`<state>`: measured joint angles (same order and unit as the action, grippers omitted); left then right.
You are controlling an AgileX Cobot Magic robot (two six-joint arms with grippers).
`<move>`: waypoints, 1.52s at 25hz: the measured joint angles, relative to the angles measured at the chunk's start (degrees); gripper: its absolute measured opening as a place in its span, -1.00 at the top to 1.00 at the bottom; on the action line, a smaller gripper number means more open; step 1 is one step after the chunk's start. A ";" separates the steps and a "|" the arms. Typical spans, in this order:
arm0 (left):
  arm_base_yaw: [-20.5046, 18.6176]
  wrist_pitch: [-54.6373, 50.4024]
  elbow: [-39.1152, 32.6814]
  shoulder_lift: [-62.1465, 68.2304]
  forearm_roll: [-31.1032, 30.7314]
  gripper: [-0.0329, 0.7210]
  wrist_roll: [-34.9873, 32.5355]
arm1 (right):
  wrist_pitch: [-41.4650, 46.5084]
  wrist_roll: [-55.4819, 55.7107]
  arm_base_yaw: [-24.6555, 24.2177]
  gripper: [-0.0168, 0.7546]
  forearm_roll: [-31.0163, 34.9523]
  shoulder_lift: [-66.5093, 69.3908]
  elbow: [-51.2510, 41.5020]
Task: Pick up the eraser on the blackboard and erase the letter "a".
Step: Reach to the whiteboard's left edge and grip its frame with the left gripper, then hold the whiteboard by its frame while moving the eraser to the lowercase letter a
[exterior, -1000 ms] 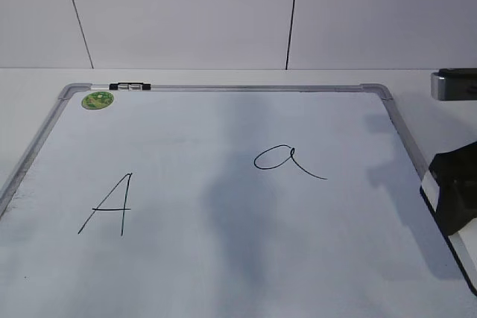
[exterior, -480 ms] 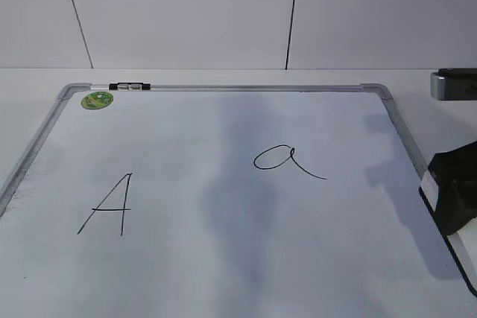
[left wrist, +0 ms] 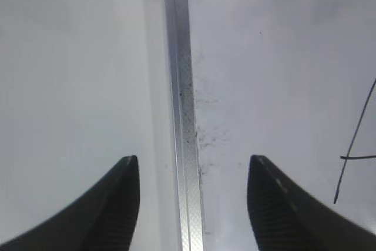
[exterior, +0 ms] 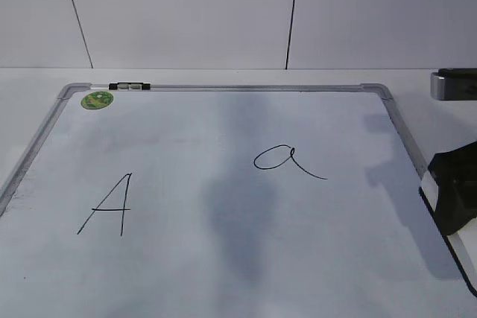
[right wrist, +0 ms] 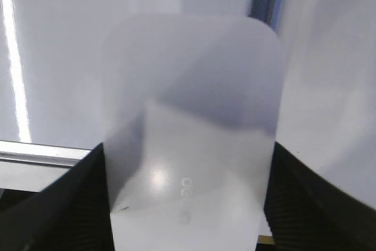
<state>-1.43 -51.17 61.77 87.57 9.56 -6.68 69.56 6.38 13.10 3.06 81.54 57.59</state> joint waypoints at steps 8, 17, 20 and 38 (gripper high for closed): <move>0.00 -4.11 9.82 13.23 -0.24 -0.03 -3.35 | 0.09 0.00 0.00 -0.55 0.03 0.00 0.00; 0.00 -6.30 14.32 21.54 -0.24 0.24 -4.03 | 0.09 0.00 0.00 -0.55 0.13 0.00 0.00; 0.00 -6.42 14.55 22.49 -0.24 0.27 -4.03 | 0.09 0.00 0.00 -0.55 0.13 0.00 0.00; 0.00 -5.98 15.06 26.91 -0.24 0.52 -4.12 | 0.09 0.00 0.00 -0.55 0.13 0.00 0.00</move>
<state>-1.43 -57.15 76.83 114.49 9.32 -10.80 69.64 6.38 13.10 3.19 81.54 57.59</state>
